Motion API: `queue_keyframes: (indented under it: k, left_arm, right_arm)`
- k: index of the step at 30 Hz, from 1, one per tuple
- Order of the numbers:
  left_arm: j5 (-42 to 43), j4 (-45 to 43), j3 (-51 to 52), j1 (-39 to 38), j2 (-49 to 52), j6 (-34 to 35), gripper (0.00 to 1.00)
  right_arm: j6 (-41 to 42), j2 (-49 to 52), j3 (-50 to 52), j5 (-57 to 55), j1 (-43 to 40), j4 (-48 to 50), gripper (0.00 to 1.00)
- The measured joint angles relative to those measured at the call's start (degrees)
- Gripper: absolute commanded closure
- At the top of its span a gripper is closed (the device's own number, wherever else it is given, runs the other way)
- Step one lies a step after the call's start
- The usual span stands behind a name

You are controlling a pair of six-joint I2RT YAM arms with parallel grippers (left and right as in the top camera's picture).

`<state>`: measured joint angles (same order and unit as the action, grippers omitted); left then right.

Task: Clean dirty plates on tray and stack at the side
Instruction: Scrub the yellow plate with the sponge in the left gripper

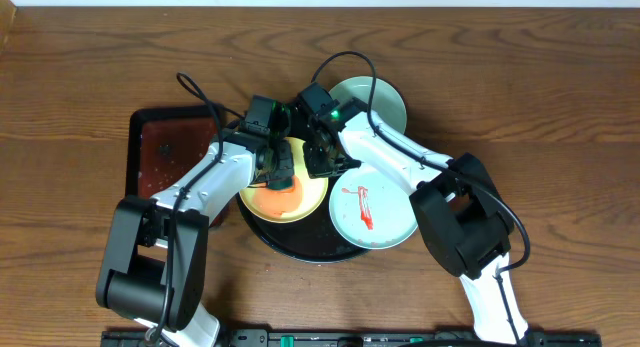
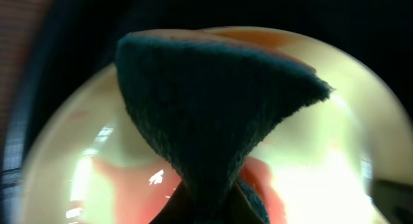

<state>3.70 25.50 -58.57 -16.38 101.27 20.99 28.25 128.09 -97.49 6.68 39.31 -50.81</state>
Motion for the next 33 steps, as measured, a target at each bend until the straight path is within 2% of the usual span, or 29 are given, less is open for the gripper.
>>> queue_keyframes:
  k: [7,10,14,17,21,25,33]
  left_arm:
    - [-4.96,8.57,-0.96,0.31,0.0,0.2,0.92]
    - [-1.57,12.35,-1.2,0.81,-0.02,-1.51,0.92]
    - [8.31,15.08,-1.16,1.95,-0.02,-8.35,0.92]
    - [14.14,14.8,-0.9,1.77,0.0,-12.02,0.92]
    - [15.91,12.15,-0.39,1.57,0.0,-13.97,0.92]
    - [11.76,9.81,-0.15,1.2,0.0,-13.31,0.92]
    - [-5.62,7.8,-0.33,-0.07,-0.02,-4.85,0.92]
  right_arm:
    - [-0.07,0.0,0.0,0.09,0.11,0.04,0.99]
    - [-0.31,0.0,0.0,0.42,0.2,-0.11,0.99]
    - [-0.81,0.0,0.0,0.33,0.48,-0.35,0.99]
    - [-0.9,0.0,0.0,0.35,0.46,-0.35,0.99]
    - [-0.92,0.0,0.0,0.35,0.46,-0.37,0.99]
    - [-0.87,0.0,0.0,0.35,0.46,-0.24,0.99]
    - [-0.42,0.0,0.0,1.07,0.63,0.31,0.99]
